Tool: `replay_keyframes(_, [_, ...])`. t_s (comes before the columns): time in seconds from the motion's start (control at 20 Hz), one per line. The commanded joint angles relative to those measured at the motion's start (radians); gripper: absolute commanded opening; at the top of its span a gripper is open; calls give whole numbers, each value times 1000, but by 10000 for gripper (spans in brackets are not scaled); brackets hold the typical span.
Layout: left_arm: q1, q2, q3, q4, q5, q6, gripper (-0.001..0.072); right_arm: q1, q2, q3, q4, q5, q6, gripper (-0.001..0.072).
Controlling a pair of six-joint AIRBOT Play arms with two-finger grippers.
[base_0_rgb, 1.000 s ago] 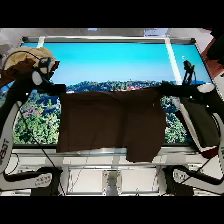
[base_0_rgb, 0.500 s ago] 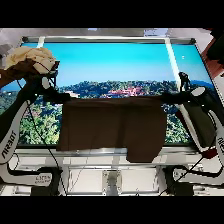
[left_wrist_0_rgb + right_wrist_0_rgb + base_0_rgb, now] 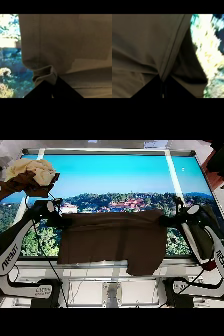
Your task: Fold the shirts.
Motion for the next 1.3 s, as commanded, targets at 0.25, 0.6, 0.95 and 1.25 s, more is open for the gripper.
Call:
replay_keyframes(0.25, [1, 40, -22, -45, 18, -2, 573, 11, 11, -43, -34, 52, 2, 367])
replay_keyframes(0.6, [1, 431, -97, 16, -80, -3, 573, -137, 216, -10, -262, 370, 21, 367])
replay_keyframes(0.95, [1, 779, -377, -90, -225, -61, 574, -237, 322, -216, -127, 578, 28, 369])
replay_keyframes(1.25, [1, 894, -432, -109, -255, -89, 574, -130, 322, -370, -72, 612, 85, 368])
